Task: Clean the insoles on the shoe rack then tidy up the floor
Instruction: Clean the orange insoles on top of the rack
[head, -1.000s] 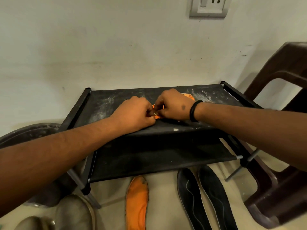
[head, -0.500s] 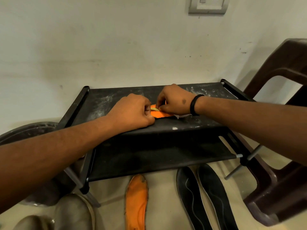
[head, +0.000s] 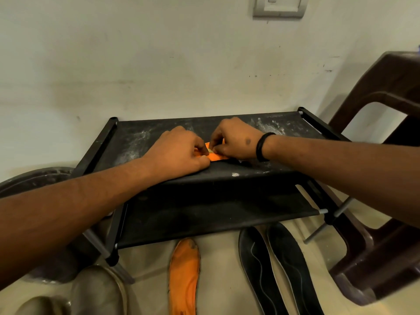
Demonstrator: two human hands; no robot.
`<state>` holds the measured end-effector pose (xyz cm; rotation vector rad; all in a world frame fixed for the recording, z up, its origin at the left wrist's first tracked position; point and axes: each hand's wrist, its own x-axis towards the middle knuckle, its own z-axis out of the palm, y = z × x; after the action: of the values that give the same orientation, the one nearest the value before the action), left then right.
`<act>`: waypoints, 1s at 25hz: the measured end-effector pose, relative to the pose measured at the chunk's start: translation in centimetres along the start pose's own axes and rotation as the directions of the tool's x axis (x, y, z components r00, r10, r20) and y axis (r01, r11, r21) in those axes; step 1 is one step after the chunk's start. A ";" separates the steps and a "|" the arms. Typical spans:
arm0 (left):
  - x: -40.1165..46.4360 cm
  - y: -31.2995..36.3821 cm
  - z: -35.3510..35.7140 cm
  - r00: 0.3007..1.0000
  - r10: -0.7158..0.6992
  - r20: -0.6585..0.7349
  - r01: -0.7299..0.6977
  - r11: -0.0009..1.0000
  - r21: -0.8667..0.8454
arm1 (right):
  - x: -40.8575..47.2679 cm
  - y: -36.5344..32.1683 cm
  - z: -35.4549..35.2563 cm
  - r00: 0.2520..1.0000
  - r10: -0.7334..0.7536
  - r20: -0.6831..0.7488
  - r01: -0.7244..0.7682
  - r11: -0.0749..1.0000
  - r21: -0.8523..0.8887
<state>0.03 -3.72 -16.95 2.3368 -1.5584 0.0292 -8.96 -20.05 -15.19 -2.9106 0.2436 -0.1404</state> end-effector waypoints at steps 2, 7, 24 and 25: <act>0.1 -0.1 0.1 1.000 -0.002 -0.024 0.002 1.000 -0.016 | 0.7 1.3 -0.4 0.997 0.072 -0.026 -0.074 0.994 -0.078; 0.2 -0.6 0.5 0.998 0.040 -0.038 -0.040 0.999 -0.009 | 0.5 0.8 -0.2 0.995 0.098 -0.035 -0.099 0.994 -0.042; 0.3 -0.7 0.6 0.999 0.040 -0.028 -0.041 0.998 -0.042 | -2.0 0.9 -0.6 1.000 -0.006 0.020 0.005 1.000 0.029; 0.4 -0.7 0.6 0.999 0.034 -0.024 -0.035 0.998 -0.044 | -1.7 1.7 -0.8 0.999 0.031 0.007 -0.031 1.000 -0.005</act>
<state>0.71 -4.01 -17.60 2.2684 -1.5721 0.0292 -11.01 -21.52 -14.90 -2.9104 0.2884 -0.1242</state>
